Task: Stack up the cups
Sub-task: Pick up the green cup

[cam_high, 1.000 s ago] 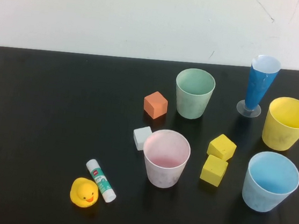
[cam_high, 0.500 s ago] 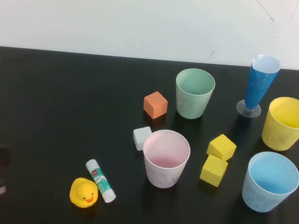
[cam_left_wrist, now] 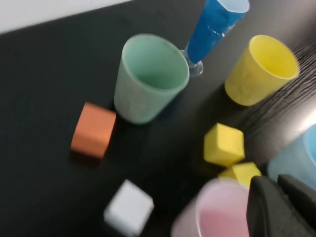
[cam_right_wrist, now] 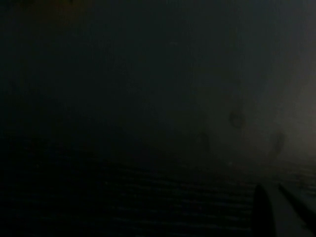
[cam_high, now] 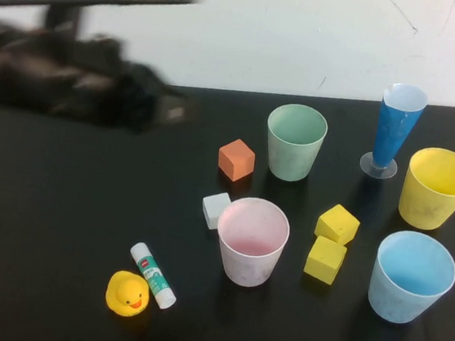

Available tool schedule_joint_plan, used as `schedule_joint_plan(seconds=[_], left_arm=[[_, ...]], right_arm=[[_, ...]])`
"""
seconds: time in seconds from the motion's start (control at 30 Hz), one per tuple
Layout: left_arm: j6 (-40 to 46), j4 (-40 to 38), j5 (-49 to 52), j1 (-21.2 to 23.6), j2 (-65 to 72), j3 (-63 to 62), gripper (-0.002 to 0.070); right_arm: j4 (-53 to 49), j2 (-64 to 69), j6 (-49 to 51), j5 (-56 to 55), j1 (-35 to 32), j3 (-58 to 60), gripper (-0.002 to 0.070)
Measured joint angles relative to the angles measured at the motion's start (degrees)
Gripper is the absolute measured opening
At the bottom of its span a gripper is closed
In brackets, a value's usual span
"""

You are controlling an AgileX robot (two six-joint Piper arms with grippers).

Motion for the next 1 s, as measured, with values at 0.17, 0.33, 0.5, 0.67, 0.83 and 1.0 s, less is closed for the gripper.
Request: schedule_joint_plan(seconds=[0.17, 0.33, 0.5, 0.67, 0.83, 1.0], left_arm=[[-6.3, 9.2, -0.5, -6.2, 14.6, -14.0, 0.0013], [-11.6, 14.0, 3.9, -7.6, 26.9, -26.3, 0.0213], [-16.4, 14.7, 6.5, -7.6, 36.3, -38.0, 0.0513], [-17.0, 14.8, 6.0, -7.7, 42.6, -46.2, 0.0553], [-17.2, 17.7, 5.3, -7.7, 47.4, -51.1, 0.0538], [-17.2, 19.9, 5.8, -7.7, 49.9, -51.6, 0.0421]], right_arm=[[1.2, 0.0, 0.0, -3.4, 0.0, 1.0, -0.0003], [7.7, 0.0, -2.1, -4.2, 0.0, 1.0, -0.0003], [19.3, 0.0, -12.5, -4.6, 1.1, 1.2, -0.0003], [22.5, 0.0, -18.1, -4.8, 5.9, 1.2, -0.0003], [22.4, 0.0, -19.4, -4.9, 7.0, 1.2, -0.0003], [22.2, 0.0, -19.5, -5.2, 7.2, 1.2, -0.0003]])
